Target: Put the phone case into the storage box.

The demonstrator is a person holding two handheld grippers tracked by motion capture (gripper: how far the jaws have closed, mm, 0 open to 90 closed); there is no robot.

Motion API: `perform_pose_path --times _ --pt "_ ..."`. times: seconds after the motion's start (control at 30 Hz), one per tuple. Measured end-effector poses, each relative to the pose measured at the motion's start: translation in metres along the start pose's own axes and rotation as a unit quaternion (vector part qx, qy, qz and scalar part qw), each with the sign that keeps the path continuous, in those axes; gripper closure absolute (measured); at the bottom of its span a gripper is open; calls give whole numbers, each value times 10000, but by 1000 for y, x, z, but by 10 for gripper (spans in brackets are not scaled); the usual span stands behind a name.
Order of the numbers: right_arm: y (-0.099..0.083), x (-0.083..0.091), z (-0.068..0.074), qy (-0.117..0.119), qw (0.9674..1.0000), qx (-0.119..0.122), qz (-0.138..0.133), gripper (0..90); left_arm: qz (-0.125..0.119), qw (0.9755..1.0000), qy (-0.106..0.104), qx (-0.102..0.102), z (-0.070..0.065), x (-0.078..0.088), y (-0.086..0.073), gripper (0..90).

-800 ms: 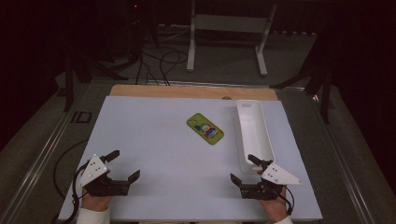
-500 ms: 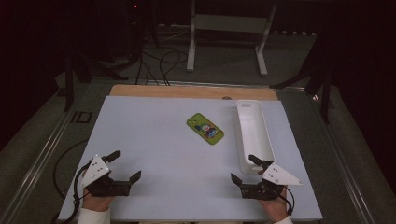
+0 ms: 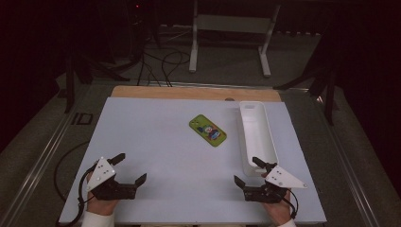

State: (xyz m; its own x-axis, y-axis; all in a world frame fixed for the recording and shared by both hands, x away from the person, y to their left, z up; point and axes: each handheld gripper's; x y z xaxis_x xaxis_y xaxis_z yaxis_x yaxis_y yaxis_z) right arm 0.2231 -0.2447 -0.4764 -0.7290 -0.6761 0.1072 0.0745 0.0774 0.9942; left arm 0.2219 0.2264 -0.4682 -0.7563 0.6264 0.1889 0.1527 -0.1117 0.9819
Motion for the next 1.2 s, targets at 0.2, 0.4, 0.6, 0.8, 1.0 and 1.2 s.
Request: perform_pose_path --times 0.2,0.4,0.6,0.8,1.0,1.2 --pt "0 0 0 -39 10000 -37 -21 85 -8 10000 -51 -7 -12 -6 9 0" --pt "0 1 0 -55 10000 -35 -34 85 49 9999 -110 19 -17 -12 13 0" --pt "0 1 0 -32 10000 -36 -33 85 196 9997 -124 -11 -16 -21 19 0" --pt "0 1 0 -54 10000 -36 -31 85 237 9996 -142 12 -12 -29 25 0" --pt "-1 1 -1 -84 10000 -31 -25 85 291 9994 -181 -24 -10 -37 31 0" --pt "-1 1 -1 -104 9999 -36 -19 85 389 9991 -185 -47 -7 -44 35 0"
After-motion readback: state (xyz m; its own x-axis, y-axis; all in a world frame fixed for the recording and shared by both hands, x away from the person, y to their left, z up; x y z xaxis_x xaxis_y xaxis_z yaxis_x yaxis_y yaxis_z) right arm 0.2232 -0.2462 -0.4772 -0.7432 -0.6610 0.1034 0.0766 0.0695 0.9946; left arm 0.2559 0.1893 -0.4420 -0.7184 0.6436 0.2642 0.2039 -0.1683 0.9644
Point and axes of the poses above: each handheld gripper's, and its own axes: x roughly backward along the jaws, y roughly out of its top, z roughly to its left, and after that the axes turned 9 degrees about -z, right-handed
